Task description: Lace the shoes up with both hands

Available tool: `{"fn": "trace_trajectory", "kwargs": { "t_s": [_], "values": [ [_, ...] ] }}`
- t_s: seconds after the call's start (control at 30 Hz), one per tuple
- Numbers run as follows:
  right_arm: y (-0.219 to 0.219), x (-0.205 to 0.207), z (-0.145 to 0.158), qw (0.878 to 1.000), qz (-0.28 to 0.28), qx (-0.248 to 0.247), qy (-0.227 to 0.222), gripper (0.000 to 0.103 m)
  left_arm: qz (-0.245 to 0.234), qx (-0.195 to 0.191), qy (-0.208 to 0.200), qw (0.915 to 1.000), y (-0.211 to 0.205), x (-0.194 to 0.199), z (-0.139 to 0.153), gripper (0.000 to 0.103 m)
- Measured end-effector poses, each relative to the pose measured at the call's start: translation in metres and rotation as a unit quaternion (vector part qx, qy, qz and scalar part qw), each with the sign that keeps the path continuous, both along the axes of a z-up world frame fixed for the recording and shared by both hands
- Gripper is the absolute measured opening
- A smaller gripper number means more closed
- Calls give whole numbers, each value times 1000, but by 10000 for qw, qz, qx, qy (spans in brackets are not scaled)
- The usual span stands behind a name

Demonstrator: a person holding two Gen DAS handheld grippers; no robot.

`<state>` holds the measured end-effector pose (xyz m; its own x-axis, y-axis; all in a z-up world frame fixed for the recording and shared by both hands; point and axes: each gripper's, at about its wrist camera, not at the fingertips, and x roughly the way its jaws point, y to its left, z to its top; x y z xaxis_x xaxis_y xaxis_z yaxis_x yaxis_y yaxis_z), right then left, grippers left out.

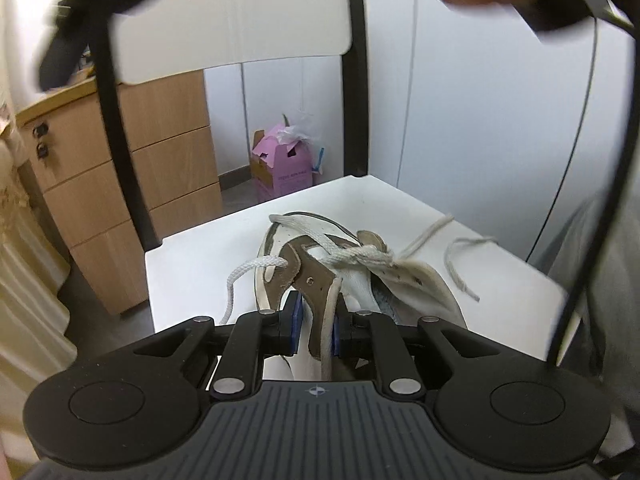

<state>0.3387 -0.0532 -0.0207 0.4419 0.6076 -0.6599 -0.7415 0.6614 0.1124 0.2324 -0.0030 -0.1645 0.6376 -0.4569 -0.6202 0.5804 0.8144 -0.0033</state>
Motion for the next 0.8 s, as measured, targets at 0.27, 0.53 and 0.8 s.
{"fn": "trace_trajectory", "kwargs": {
  "t_s": [0.27,0.53,0.8],
  "values": [
    [-37,-2,-33,9984,-367,-327,270,54,107,172,-68,9998,-4,-4,-7,31],
    [-45,-1,-94,9900,-289,-1150,767,51,194,53,49,9998,0,-1,-7,26],
    [-30,-8,-127,9860,45,-1488,751,3,70,289,-89,9995,-8,-5,-8,24]
  ]
}}
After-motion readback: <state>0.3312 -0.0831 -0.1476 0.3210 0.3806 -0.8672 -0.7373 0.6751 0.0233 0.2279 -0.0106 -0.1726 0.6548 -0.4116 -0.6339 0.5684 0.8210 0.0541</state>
